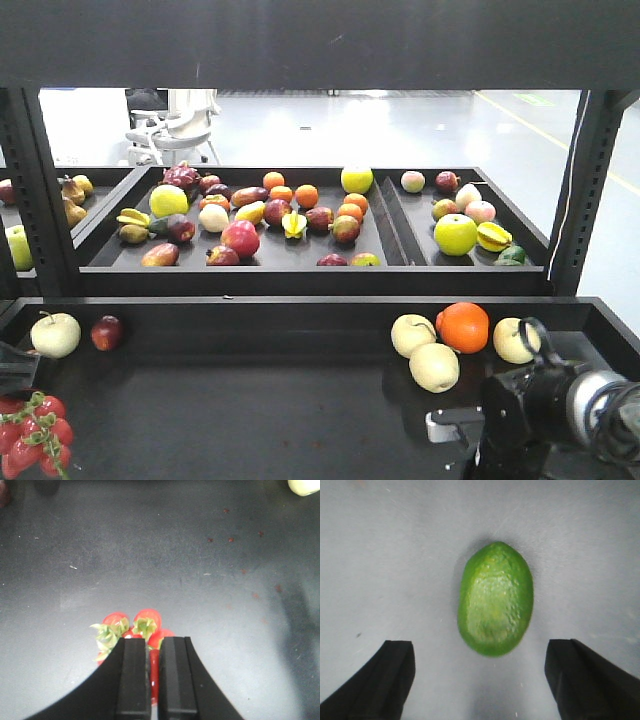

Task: Pick snacks and fruit into basket
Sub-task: 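Lower the right gripper onto the green lime and close it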

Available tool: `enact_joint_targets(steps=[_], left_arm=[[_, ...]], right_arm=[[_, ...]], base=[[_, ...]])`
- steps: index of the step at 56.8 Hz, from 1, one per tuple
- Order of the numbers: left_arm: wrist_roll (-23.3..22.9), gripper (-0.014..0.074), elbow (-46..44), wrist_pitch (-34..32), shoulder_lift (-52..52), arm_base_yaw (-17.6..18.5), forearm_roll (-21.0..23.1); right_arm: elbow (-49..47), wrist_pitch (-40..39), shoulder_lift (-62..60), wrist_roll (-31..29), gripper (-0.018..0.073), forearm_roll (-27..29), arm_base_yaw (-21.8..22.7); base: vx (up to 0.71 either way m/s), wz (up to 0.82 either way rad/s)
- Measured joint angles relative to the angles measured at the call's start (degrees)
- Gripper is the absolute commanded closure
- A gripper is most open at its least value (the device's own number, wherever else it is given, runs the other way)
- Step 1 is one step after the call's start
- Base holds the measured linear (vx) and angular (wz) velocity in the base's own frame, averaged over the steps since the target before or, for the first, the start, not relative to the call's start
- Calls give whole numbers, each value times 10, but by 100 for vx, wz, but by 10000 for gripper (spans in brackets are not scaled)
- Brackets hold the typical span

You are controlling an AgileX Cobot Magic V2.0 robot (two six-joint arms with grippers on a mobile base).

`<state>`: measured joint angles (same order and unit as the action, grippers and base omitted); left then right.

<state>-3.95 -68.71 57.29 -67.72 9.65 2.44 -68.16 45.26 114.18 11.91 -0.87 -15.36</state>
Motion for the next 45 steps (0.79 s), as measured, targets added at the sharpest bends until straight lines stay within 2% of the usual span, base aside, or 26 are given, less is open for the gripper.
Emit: enact_joint_targets(steps=[13, 32, 40, 45], left_arm=[[3, 602, 0, 1, 0, 0, 0], [4, 602, 0, 10, 0, 0, 0], [4, 602, 0, 9, 0, 0, 0], [4, 602, 0, 9, 0, 0, 0]], right_arm=[[-14, -26, 49, 3, -27, -2, 2], [-81, 12, 121, 5, -27, 0, 30], [-85, 16, 141, -17, -22, 15, 30], [-85, 19, 148, -33, 14, 23, 29]], base=[[0, 0], [0, 0], [0, 0], [0, 0]])
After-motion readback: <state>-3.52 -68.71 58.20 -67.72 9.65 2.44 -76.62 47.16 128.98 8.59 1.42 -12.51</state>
